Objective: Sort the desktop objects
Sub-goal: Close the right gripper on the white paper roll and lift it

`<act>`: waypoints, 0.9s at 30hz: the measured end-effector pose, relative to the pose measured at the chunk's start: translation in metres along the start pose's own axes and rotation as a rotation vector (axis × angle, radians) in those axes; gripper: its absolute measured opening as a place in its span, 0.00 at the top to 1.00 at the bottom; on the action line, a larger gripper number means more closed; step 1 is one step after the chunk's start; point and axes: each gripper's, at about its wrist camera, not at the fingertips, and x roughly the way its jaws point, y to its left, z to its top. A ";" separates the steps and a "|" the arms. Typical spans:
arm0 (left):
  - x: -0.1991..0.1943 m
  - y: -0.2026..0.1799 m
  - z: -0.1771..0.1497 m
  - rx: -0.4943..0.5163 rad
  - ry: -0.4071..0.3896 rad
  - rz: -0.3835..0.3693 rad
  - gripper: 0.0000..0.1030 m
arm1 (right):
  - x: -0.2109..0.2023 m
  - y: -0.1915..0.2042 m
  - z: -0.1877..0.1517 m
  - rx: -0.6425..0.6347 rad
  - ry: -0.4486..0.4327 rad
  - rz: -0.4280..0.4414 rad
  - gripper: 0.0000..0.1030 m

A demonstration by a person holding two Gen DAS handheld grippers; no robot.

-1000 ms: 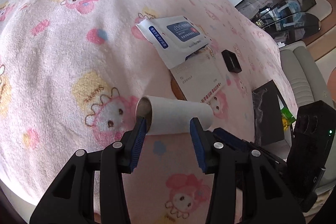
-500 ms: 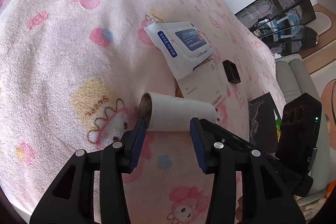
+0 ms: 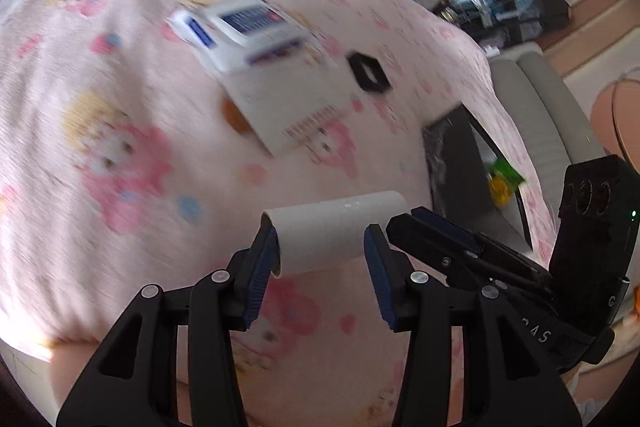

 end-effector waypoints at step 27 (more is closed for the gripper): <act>0.094 -0.100 -0.096 0.116 0.231 -0.047 0.56 | -0.068 -0.135 -0.132 0.307 0.067 -0.079 0.62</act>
